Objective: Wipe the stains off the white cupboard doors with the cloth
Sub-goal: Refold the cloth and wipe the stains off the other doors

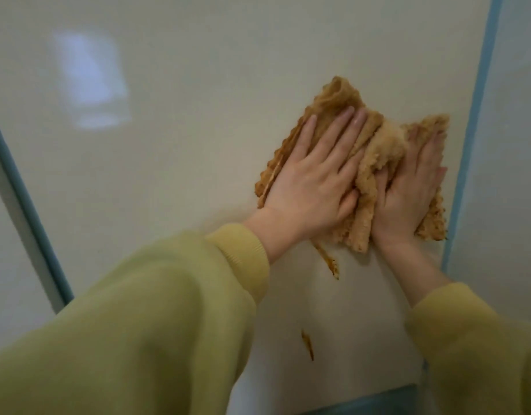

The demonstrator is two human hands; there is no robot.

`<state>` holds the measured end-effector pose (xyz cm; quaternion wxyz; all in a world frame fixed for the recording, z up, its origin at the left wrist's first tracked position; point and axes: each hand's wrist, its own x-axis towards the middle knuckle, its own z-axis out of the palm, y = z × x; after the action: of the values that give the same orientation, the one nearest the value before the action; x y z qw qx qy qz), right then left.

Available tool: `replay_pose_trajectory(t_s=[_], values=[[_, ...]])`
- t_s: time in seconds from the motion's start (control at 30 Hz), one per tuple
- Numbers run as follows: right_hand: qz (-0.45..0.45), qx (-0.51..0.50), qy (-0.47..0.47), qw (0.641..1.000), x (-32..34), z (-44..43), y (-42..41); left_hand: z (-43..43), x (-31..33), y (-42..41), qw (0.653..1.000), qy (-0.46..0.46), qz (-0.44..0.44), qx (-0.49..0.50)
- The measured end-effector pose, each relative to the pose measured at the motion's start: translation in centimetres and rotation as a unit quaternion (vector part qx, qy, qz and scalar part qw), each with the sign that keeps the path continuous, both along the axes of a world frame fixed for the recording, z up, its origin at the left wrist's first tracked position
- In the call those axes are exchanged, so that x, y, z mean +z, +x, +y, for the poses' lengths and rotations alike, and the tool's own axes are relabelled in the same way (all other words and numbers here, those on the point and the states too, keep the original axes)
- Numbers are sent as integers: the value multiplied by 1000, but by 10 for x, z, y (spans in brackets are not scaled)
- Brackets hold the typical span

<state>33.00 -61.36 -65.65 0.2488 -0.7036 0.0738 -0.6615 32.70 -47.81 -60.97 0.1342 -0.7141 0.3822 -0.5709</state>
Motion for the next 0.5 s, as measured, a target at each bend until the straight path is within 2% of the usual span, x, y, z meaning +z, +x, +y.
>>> replay_pose_trajectory(t_s=[0.23,0.37,0.5], values=[[-8,8,10,1000,-98,26,-1,11,-80,0,996,83,14,-17],[3,7,27,1000,-106,40,0,30,-77,0,991,133,8,11],[2,-1,5,1000,-98,67,1,63,-67,-2,990,142,2,29]])
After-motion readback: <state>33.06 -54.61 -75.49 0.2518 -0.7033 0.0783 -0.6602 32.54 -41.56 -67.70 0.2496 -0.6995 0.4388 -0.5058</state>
